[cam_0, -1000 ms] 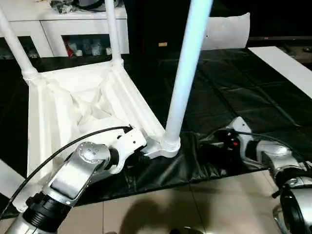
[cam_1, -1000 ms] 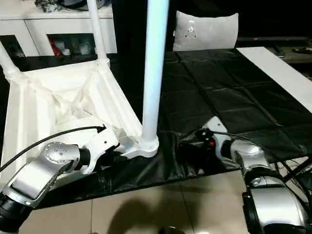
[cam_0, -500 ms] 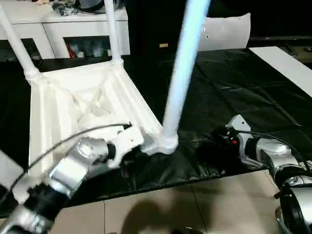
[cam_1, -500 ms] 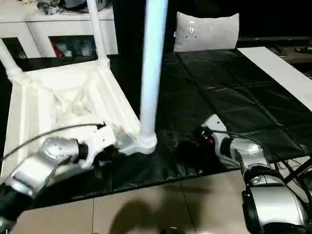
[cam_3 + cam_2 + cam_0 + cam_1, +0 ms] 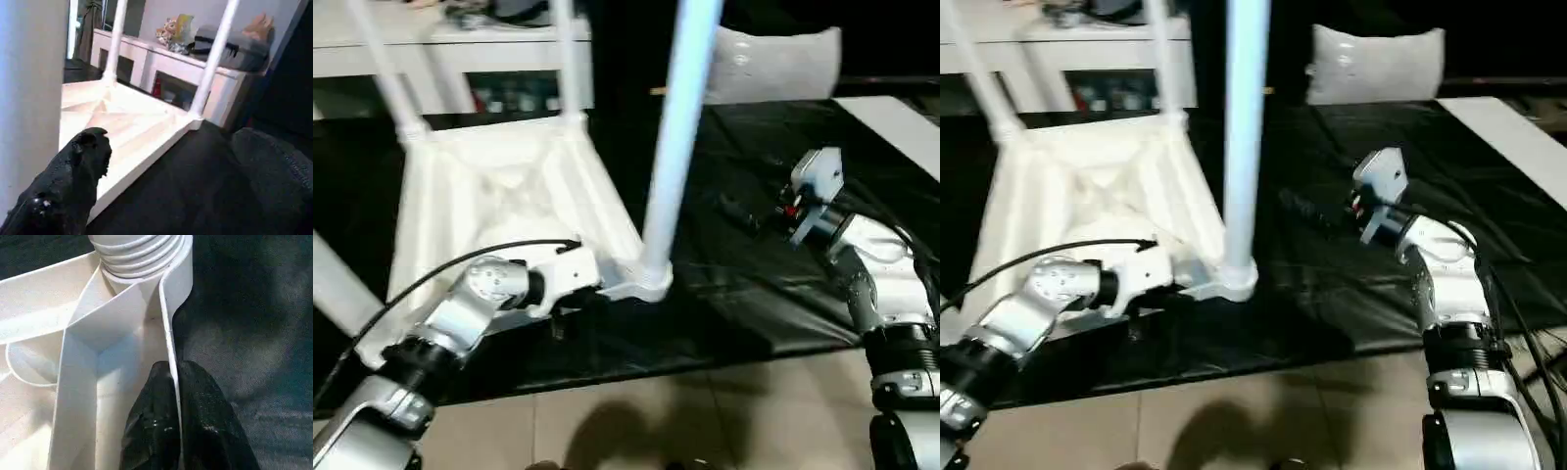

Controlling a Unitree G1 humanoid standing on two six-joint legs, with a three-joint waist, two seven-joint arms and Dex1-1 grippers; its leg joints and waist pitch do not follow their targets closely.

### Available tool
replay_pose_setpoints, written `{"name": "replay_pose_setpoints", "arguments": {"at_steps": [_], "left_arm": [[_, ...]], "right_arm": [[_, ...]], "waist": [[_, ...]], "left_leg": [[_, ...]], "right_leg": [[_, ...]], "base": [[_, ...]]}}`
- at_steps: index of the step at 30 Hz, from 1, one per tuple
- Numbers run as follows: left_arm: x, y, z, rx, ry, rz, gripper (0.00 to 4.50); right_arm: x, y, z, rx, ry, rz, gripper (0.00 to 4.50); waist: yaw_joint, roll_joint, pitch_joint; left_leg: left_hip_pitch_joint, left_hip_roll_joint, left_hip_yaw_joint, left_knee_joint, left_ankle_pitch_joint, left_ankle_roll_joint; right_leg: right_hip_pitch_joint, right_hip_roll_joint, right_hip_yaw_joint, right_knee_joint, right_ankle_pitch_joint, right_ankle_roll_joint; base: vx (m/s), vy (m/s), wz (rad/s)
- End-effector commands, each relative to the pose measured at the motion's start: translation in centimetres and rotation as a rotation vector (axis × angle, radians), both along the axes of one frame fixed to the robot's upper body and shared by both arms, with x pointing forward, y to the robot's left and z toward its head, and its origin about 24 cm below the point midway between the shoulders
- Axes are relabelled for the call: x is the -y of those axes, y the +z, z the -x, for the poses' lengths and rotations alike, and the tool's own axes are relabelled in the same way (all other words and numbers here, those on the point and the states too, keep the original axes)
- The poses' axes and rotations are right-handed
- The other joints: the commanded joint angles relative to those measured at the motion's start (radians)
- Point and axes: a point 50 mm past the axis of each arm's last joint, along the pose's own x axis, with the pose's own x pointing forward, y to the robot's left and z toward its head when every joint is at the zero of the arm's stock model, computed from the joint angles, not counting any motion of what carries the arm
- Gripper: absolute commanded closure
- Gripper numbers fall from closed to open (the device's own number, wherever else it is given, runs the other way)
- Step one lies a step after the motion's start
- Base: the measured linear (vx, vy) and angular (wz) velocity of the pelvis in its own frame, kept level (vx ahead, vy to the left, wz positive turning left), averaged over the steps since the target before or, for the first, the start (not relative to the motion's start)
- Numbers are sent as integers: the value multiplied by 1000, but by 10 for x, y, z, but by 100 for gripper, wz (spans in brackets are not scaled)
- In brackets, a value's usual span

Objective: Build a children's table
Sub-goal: Rotate leg to tighten

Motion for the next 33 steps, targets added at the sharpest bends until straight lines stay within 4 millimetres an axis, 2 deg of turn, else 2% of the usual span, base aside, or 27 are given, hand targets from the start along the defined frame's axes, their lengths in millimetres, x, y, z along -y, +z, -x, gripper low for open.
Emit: {"name": "replay_pose_setpoints", "arguments": {"at_steps": [1, 5, 6, 8, 12, 15, 18, 21, 24, 25, 28, 33], "left_arm": [[12, -7, 9, -17, -95, 31, 444], [12, -10, 15, -22, -155, 49, 444], [12, -11, 16, -20, -160, 58, 444], [12, -11, 17, -32, -153, 71, 444], [11, -12, 22, -69, -153, 102, 444], [10, -12, 24, -97, -149, 120, 444], [9, -12, 24, -100, -145, 120, 444], [6, -10, 25, -134, -159, 145, 444], [6, -8, 27, -147, -186, 148, 444], [5, -8, 28, -152, -193, 146, 449], [4, -8, 29, -172, -198, 140, 450], [2, -10, 29, -177, -203, 111, 450]], "right_arm": [[-1, 5, 9, -20, 11, -19, 0], [-2, 2, 18, -68, 26, -2, 0], [-1, -5, 22, -101, 51, 26, 0], [-1, -10, 25, -129, 84, 51, 0], [-5, -21, 37, -209, 198, 102, 0], [-9, -28, 46, -264, 280, 151, 0], [-10, -30, 48, -277, 303, 170, 0], [-18, -37, 52, -316, 409, 201, 0], [-22, -39, 52, -334, 459, 193, 0], [-22, -39, 52, -337, 465, 195, 18], [-25, -42, 51, -372, 510, 192, 39], [-30, -44, 50, -400, 561, 190, 83]], "waist": [[1, -15, -59], [12, -15, -64], [11, -23, -66], [17, -19, -67], [25, -23, -66], [28, -20, -66], [26, -19, -65], [26, -18, -63], [28, -20, -67], [28, -17, -66], [28, -18, -66], [34, -18, -66]], "left_leg": [[13, 15, -2, -74, -288, 66], [8, 18, -2, -79, -252, 66], [5, 19, -1, -79, -235, 68], [8, 20, 3, -77, -217, 75], [2, 16, 6, -77, -192, 80], [2, 19, 6, -79, -183, 85], [3, 19, 7, -79, -190, 83], [4, 17, 7, -79, -210, 80], [6, 20, 6, -79, -203, 79], [6, 23, 5, -80, -200, 79], [7, 24, 6, -80, -197, 78], [7, 24, 7, -80, -191, 76]], "right_leg": [[38, -47, 41, -102, -566, -53], [47, -52, 48, -89, -515, -60], [49, -52, 50, -84, -484, -71], [48, -54, 55, -78, -454, -88], [55, -54, 55, -81, -476, -75], [54, -53, 57, -79, -467, -73], [52, -52, 57, -80, -472, -75], [52, -54, 56, -85, -505, -70], [52, -54, 57, -81, -482, -80], [51, -53, 59, -80, -465, -88], [53, -53, 60, -75, -433, -109], [56, -54, 61, -73, -422, -114]], "base": [[0, 0, 0], [0, 0, 0], [0, 0, 0], [0, 0, 0], [0, 0, 0], [0, 0, 0], [0, 0, 0], [0, 0, 0], [0, 0, 0], [0, 0, 0], [0, 0, 0], [0, 0, 0]]}}
